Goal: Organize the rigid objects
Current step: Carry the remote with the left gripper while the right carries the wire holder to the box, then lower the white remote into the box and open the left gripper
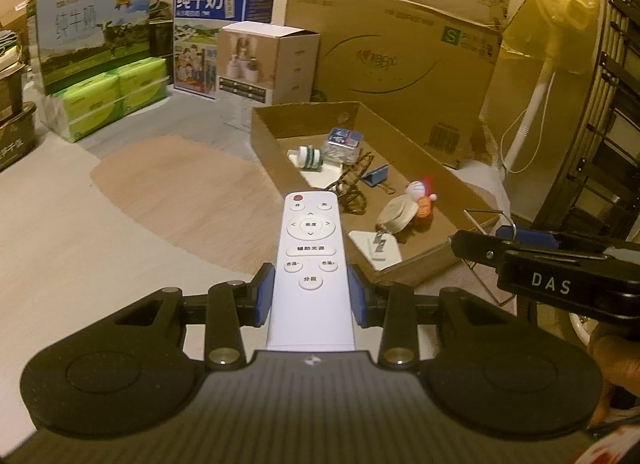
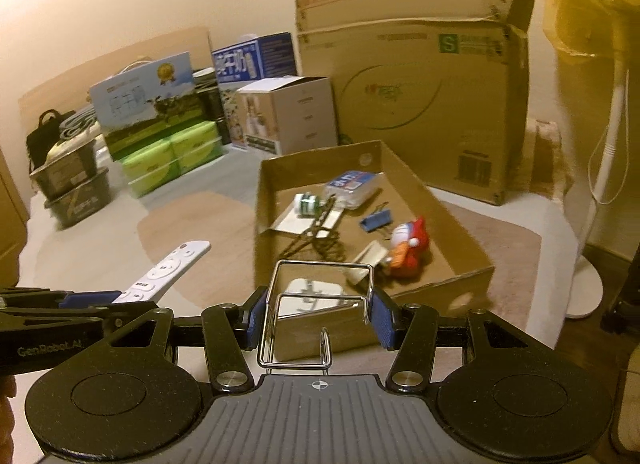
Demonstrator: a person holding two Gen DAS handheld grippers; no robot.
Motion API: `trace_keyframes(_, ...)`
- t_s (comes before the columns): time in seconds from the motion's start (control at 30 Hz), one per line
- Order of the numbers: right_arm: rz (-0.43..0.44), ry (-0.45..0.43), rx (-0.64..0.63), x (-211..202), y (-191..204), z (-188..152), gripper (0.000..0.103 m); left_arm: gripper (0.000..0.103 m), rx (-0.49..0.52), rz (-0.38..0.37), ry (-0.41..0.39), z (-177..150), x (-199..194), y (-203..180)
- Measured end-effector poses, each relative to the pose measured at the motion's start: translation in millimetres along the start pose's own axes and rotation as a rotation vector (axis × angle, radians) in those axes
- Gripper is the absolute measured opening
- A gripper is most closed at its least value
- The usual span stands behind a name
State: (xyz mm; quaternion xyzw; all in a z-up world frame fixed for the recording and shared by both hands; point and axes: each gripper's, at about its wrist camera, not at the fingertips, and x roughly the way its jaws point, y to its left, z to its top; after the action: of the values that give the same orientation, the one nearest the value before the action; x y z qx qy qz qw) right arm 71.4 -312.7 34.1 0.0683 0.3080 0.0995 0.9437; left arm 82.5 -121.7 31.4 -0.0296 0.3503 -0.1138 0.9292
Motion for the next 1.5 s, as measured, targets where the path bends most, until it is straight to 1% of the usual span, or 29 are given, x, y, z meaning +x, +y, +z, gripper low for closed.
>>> trace_keyframes(0.57, -0.041, -0.038, -0.005, 4, -28, 25, 0.053, 0.035, 0.019, -0.04, -0.02, 33, 23, -23)
trace_keyframes(0.77, -0.047, -0.043, -0.014, 11, -35, 35, 0.053, 0.035, 0.018, -0.046, -0.023, 43, 33, -29)
trace_keyframes(1.03, -0.049, -0.032, -0.034, 29, -44, 52, 0.053, 0.035, -0.008, -0.043, -0.017, 53, 50, -25)
trace_keyframes(1.17, -0.045, -0.034, -0.045, 40, -48, 64, 0.053, 0.035, -0.02, -0.027, -0.016, 60, 62, -22)
trace_keyframes(1.5, -0.031, -0.03, -0.052, 73, -53, 87, 0.053, 0.035, -0.042, -0.007, -0.013, 82, 98, -24)
